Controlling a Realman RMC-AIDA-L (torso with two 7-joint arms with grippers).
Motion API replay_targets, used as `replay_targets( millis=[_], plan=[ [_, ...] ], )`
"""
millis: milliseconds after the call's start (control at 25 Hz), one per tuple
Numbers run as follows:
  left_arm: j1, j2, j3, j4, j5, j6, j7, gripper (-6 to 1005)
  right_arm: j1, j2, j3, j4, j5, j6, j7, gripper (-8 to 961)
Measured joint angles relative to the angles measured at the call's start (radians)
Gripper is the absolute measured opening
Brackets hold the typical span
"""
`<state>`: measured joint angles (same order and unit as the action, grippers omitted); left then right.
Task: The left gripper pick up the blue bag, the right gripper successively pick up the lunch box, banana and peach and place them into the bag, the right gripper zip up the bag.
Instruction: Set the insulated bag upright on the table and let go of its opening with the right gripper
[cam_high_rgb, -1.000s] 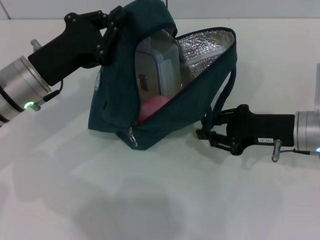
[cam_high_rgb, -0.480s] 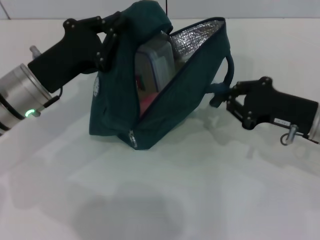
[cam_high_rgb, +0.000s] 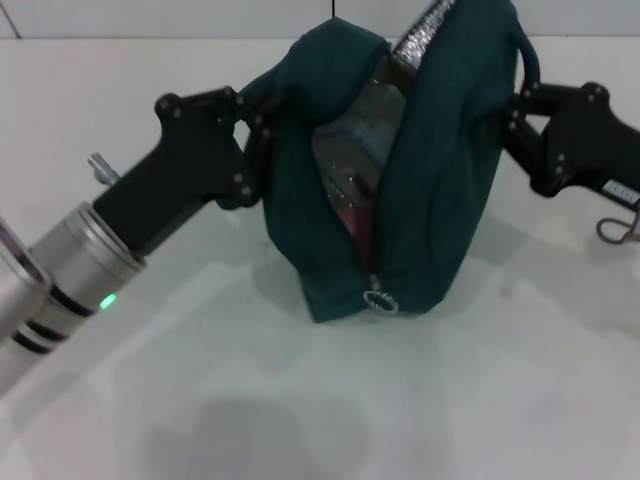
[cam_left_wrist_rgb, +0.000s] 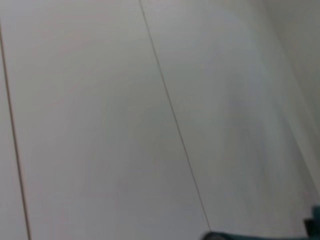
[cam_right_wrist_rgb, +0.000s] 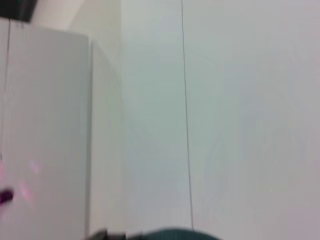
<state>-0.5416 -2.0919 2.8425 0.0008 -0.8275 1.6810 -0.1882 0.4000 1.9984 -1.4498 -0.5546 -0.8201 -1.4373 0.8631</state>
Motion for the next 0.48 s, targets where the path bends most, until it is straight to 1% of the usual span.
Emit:
replay_targets(
  millis=[40,160,280,360,480],
  plan=[
    [0.008,-0.001,0.000,0.016,0.000,-0.001,0.021,35,0.004,-0.008,0.003,-0.005,-0.002,-0.011,0.023,69],
    [0.050,-0.002,0.000,0.085,0.003,-0.001,0.122,34,0.017,-0.043,0.003,-0.014,-0.035,-0.051,0.116,68],
    [0.085,-0.006,0.000,0.117,0.018,-0.002,0.182,34,0.026,-0.068,0.007,-0.009,-0.080,-0.060,0.202,68],
    [0.099,-0.008,0.000,0.128,0.026,-0.004,0.200,41,0.034,-0.081,0.007,-0.006,-0.108,-0.058,0.245,67],
    [0.107,-0.009,0.000,0.135,0.029,-0.014,0.209,60,0.043,-0.089,0.007,-0.005,-0.152,-0.055,0.283,73]
  ],
)
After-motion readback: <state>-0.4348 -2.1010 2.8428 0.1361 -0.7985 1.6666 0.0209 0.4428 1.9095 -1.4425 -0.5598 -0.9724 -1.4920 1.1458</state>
